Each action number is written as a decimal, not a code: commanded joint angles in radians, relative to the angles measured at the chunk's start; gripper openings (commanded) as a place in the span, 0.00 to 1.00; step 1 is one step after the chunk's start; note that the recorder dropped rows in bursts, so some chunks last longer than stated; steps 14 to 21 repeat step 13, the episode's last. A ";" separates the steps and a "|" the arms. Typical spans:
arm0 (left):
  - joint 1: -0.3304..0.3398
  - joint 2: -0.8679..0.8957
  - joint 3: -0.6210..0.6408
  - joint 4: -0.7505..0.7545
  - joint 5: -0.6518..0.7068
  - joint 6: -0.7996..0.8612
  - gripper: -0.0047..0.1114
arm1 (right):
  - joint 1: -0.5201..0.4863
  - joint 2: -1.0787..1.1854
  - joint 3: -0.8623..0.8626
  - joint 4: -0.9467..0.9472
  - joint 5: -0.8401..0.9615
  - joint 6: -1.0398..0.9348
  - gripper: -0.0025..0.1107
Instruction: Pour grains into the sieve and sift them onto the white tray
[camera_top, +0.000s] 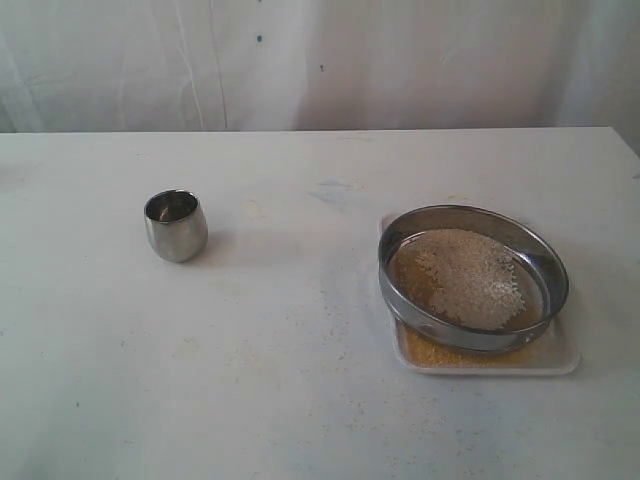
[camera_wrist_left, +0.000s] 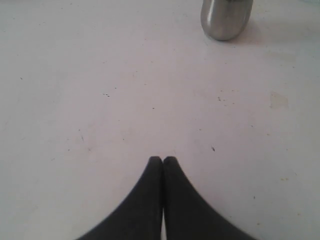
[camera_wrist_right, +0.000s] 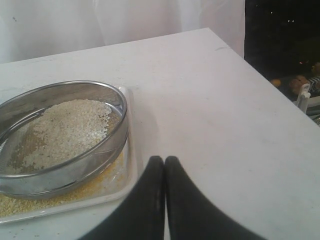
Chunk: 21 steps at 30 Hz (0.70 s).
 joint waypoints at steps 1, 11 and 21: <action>-0.002 -0.004 0.005 -0.002 -0.010 -0.002 0.04 | -0.005 -0.004 0.002 -0.010 -0.002 -0.002 0.02; -0.002 -0.004 0.005 -0.002 -0.052 -0.002 0.04 | -0.005 -0.004 0.002 -0.010 -0.002 -0.002 0.02; -0.002 -0.004 0.005 -0.002 -0.052 -0.002 0.04 | -0.005 -0.004 0.002 -0.010 -0.002 -0.002 0.02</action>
